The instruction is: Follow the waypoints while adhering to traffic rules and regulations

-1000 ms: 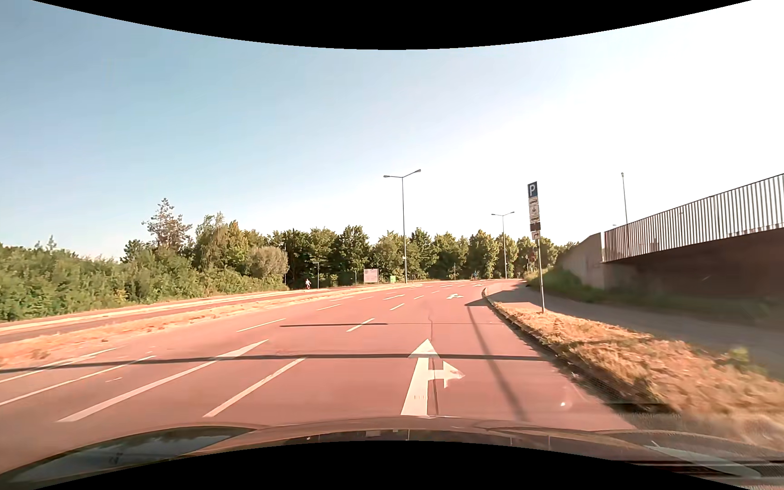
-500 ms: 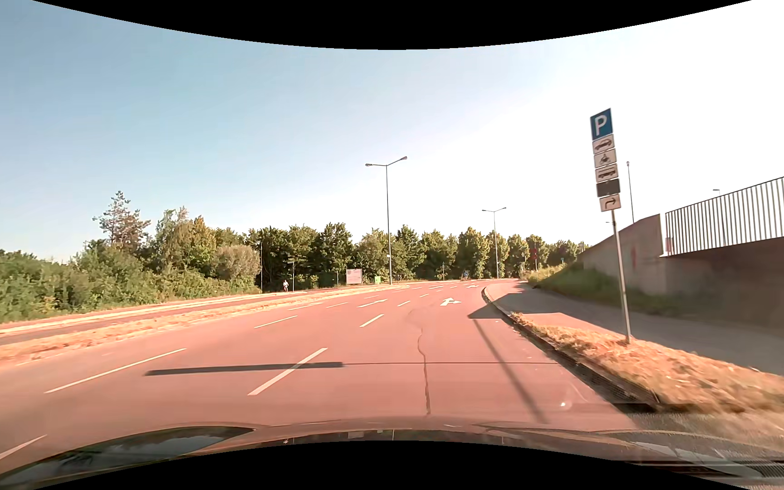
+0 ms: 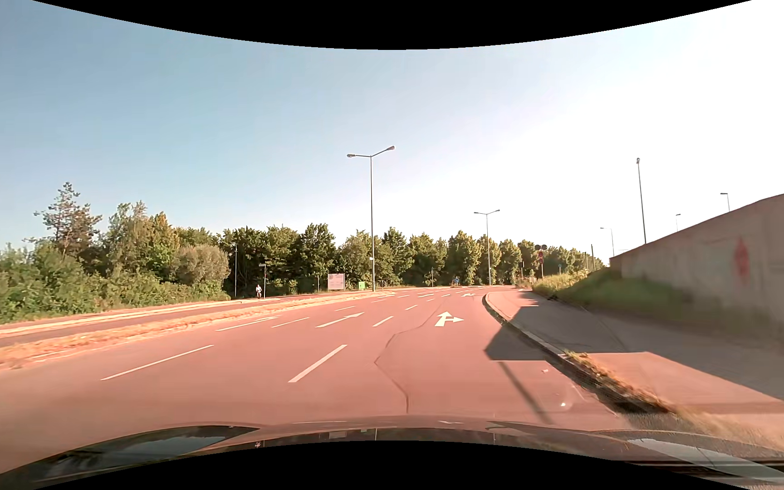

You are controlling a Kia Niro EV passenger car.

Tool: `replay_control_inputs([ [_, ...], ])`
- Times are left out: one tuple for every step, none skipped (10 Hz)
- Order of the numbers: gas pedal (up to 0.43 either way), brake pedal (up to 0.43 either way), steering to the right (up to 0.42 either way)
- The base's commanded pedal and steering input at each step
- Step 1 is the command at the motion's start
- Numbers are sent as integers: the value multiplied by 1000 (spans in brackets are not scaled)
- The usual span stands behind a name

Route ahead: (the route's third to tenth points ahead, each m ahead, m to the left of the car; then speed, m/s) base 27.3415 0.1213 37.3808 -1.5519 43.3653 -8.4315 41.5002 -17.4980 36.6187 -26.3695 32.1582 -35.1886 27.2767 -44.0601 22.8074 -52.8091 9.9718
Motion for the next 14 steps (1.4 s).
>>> replay_control_inputs([
  [39,12,30],
  [8,12,31],
  [8,12,32],
  [0,12,34],
  [0,12,39],
  [0,12,39],
  [0,12,39],
  [0,12,38],
  [0,12,35],
  [0,12,33],
  [0,12,32],
  [0,12,32],
  [0,12,32],
  [0,6,31],
])
